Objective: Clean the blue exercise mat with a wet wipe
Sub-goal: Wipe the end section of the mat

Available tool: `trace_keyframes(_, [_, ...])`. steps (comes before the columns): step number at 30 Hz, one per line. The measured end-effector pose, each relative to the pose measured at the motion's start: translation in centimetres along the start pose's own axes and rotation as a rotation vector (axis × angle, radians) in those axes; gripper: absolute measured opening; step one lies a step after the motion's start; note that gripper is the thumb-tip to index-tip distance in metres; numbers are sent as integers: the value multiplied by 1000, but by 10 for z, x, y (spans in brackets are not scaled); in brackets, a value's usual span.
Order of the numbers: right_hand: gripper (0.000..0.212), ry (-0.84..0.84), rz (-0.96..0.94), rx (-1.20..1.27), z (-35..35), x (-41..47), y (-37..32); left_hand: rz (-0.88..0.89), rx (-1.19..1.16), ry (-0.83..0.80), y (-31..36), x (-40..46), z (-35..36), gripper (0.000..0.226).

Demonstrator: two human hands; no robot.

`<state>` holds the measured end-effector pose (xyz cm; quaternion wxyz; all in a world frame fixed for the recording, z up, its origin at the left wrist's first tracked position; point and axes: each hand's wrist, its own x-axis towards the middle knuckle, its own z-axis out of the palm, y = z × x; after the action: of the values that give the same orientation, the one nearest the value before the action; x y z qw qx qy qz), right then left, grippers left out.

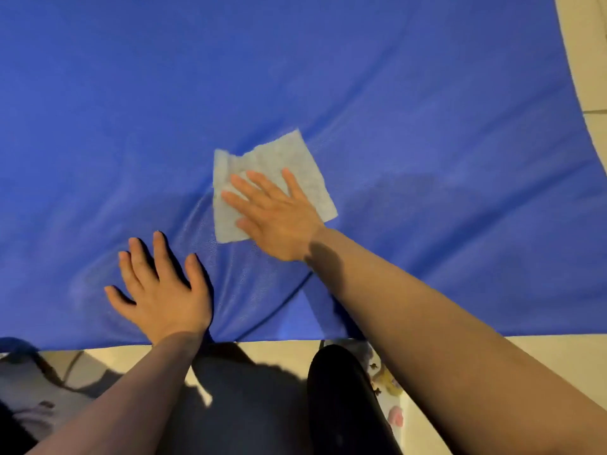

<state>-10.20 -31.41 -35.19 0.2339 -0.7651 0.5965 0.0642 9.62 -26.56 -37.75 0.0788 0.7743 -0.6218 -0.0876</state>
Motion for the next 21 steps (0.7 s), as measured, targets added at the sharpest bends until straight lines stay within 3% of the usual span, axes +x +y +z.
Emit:
trace_keyframes(4, [55,122,497,171,-37,-11,93,10,-23,7,-3,2,1,66])
trace_keyframes(7, [58,102,852,269,-46,-47,151,18,-33,36,-9,0,5,64])
trace_keyframes(10, [61,102,968,315,-39,-51,149,10,-56,31,-9,1,8,63])
trace_keyframes(12, [60,81,851,222,-26,-40,113,6,-65,19,-8,1,8,63])
trace_keyframes(15, [59,81,371,109,0,-26,35,1,-62,12,-3,1,5,64])
trace_keyframes(18, [55,-31,-52,87,9,-20,-12,4,-36,27,-3,-1,3,66])
trace_keyframes(21, [54,6,-29,65,-5,-7,26,-21,-30,37,-2,1,4,68])
